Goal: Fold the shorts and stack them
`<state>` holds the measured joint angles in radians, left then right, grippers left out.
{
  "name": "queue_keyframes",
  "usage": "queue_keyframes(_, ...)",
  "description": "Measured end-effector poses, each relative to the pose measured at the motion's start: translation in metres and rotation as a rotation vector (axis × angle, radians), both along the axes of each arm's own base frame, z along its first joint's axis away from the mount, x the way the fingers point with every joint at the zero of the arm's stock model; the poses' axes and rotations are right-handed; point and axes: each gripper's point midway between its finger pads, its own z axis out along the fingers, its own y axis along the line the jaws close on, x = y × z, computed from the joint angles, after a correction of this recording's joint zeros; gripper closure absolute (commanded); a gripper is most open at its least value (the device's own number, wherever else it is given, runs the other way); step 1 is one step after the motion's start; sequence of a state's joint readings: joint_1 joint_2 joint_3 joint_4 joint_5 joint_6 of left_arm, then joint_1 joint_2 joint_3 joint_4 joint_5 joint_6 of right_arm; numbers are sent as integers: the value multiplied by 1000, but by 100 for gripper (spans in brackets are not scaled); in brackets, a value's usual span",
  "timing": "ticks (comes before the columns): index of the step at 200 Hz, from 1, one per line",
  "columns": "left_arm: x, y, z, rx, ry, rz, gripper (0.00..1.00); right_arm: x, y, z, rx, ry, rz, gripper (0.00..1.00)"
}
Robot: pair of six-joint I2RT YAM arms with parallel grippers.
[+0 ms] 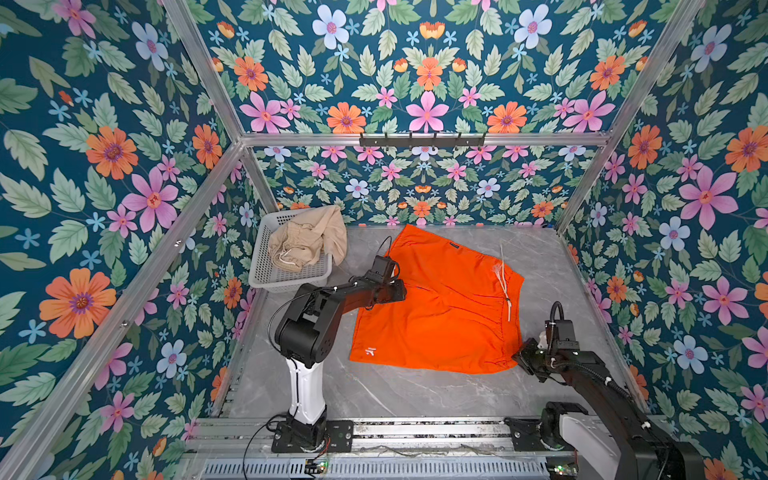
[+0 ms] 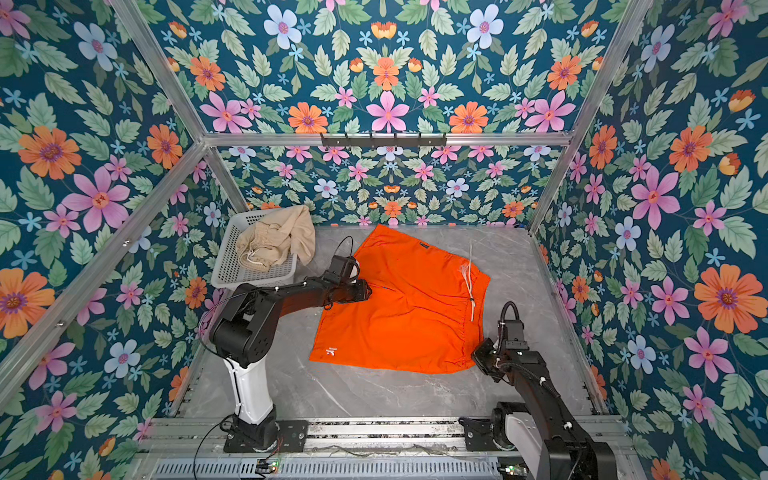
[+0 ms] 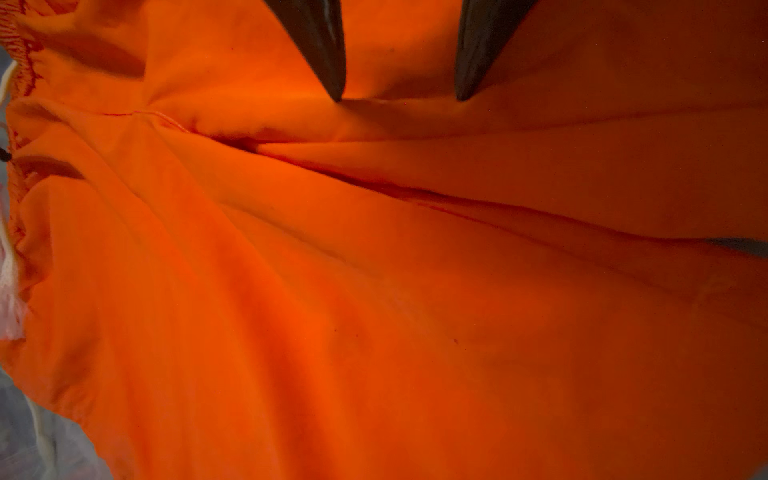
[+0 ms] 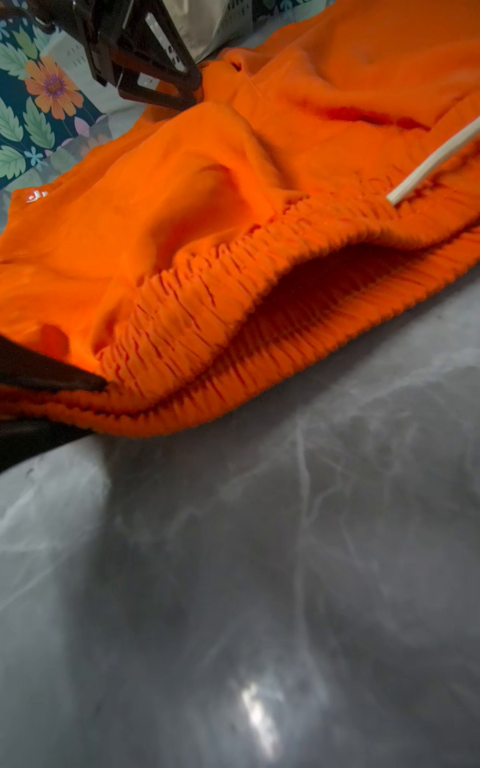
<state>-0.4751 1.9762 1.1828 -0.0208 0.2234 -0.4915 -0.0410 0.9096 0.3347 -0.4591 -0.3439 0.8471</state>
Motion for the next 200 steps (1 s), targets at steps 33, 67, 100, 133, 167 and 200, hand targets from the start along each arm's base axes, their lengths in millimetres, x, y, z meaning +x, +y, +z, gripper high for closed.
queue_keyframes(33, 18, -3, 3, -13, -12, -14, 54, 4, 5, -1, 15, 15, -16, 87)
queue_keyframes(67, 8, 11, 22, 1, 15, 0, 52, 16, 13, 4, 22, 11, 11, 87)
queue_keyframes(100, -26, 29, 72, -79, -15, 40, 48, 26, 18, 11, 25, -15, 30, 87)
queue_keyframes(133, -82, 66, 79, -169, 66, 174, 45, 30, 20, 15, 32, -23, 42, 86)
queue_keyframes(167, -125, 111, 75, -250, 155, 375, 47, 36, 24, 25, 36, -45, 75, 86)
queue_keyframes(200, -147, 150, 74, -251, 194, 559, 51, 36, 27, 29, 32, -45, 105, 86)
